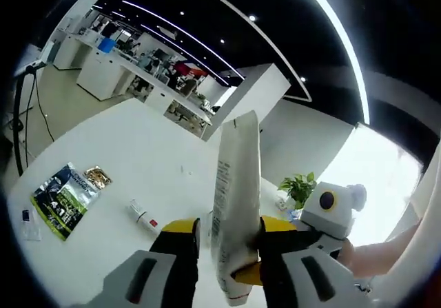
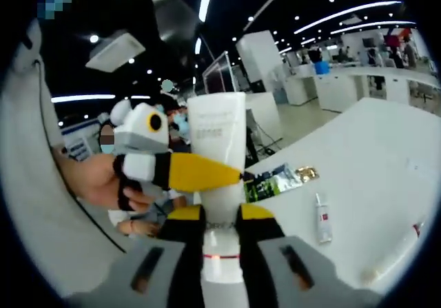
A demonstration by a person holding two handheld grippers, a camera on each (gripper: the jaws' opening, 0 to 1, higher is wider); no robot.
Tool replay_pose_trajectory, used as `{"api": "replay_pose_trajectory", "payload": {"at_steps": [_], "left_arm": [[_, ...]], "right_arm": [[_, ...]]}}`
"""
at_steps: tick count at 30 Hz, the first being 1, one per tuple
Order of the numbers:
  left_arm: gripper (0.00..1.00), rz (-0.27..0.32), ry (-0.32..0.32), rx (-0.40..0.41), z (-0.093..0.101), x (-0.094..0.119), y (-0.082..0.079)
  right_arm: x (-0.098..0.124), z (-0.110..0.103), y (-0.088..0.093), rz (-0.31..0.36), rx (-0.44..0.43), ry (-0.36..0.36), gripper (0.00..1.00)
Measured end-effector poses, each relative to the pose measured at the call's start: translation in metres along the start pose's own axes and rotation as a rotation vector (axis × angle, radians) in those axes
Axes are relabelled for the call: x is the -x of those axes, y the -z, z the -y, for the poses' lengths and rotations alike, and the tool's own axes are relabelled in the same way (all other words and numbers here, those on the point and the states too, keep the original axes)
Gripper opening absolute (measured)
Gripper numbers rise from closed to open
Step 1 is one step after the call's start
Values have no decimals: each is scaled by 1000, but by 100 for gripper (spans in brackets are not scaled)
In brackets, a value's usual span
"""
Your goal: Arrange the skincare products in the storage area until every visible bottle or jar stands upright without overlapping.
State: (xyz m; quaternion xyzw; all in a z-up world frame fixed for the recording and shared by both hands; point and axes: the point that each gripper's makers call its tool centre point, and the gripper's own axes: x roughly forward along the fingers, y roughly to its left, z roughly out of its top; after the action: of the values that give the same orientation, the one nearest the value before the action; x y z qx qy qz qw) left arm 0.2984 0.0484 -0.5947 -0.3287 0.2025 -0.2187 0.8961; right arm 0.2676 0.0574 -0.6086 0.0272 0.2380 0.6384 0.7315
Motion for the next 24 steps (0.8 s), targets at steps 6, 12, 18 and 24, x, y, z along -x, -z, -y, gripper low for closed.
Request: {"api": "replay_pose_trajectory", "payload": {"at_steps": [6,12,18,24], "left_arm": [[27,-35,-24,-105,-9,10,3],[22,-39,-26,-131,-20,16,1],[18,-55,-2,-188,-38,16,13],[15,-83,-8,-231,-51,19,24]], "right_arm": [[-13,-3,4,-22,39,11,17],[-26,-5,6,-39,25,30,19],[-40,0,24,-114,47,50,22],[-50,-1,33,-167,49,50,27]]}}
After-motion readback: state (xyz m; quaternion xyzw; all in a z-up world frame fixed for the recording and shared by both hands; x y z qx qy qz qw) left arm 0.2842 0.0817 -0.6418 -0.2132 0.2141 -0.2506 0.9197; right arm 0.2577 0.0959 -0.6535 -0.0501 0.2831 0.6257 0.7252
